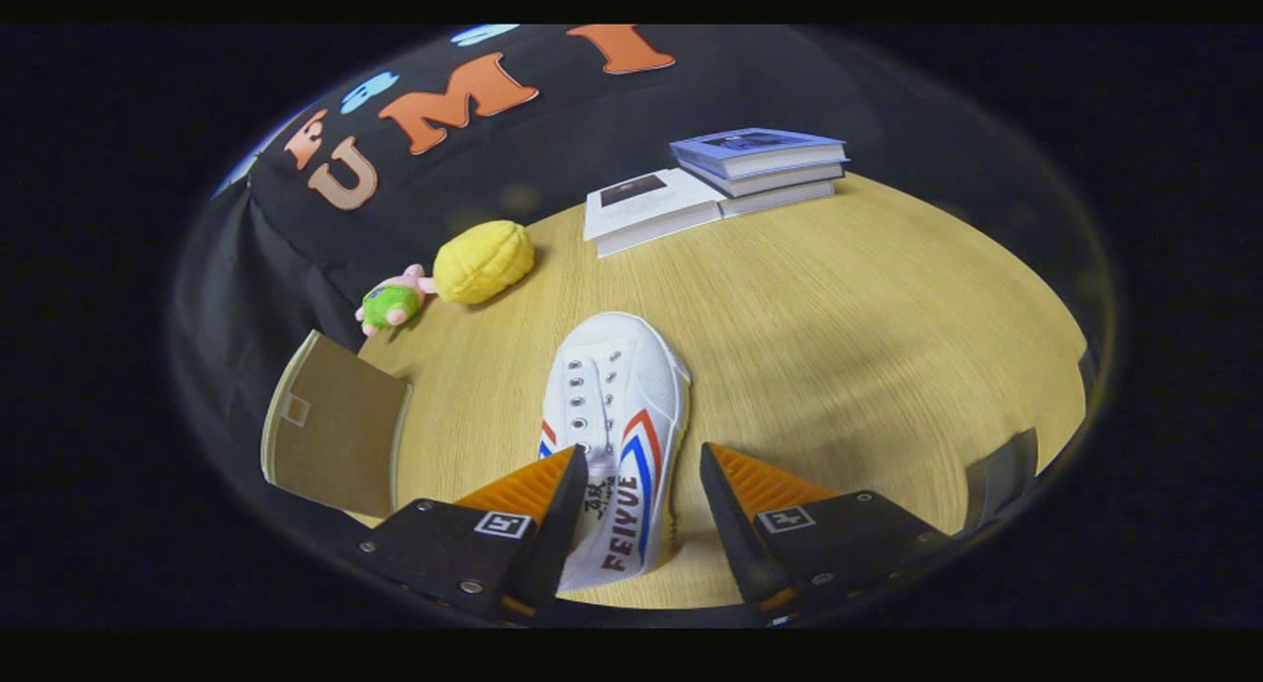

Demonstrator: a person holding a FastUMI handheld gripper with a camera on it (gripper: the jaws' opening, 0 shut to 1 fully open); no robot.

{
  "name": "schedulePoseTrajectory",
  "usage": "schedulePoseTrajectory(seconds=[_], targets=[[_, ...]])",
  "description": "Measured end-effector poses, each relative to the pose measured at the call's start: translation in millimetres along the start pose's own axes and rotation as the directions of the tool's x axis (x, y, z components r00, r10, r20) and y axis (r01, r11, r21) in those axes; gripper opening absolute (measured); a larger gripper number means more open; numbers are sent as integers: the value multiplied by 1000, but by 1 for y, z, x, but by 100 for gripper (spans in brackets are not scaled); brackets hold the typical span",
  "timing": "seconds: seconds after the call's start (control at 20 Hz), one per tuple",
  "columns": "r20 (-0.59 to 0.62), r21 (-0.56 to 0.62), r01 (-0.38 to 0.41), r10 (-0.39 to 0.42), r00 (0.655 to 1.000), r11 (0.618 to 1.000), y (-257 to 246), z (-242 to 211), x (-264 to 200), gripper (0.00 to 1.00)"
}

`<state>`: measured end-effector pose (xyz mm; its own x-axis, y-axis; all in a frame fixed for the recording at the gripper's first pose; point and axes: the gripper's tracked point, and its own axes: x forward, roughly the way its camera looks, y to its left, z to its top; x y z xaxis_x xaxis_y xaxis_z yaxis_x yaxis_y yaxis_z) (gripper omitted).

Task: Open the storage box then place both shoes into the box .Put the left shoe in first, then the right shoe, with the right side of both shoes facing outward in a uniform manner.

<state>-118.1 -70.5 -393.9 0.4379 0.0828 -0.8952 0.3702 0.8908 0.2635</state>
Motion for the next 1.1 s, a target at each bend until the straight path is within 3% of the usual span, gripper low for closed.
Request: schedulePoseTrajectory(seconds=[0.15,0.3,0.65,0.85,1.1], targets=[[-21,-32,20,-21,1000,999,1,-5,10,63],[-33,-18,55,-55,998,998,-6,-6,13,51],[-6,67,21,-21,1000,998,-7,-3,8,23],[9,70,22,-22,1000,997,2,3,9,16],[47,78,-91,87,995,993,55,18,-5,16]])
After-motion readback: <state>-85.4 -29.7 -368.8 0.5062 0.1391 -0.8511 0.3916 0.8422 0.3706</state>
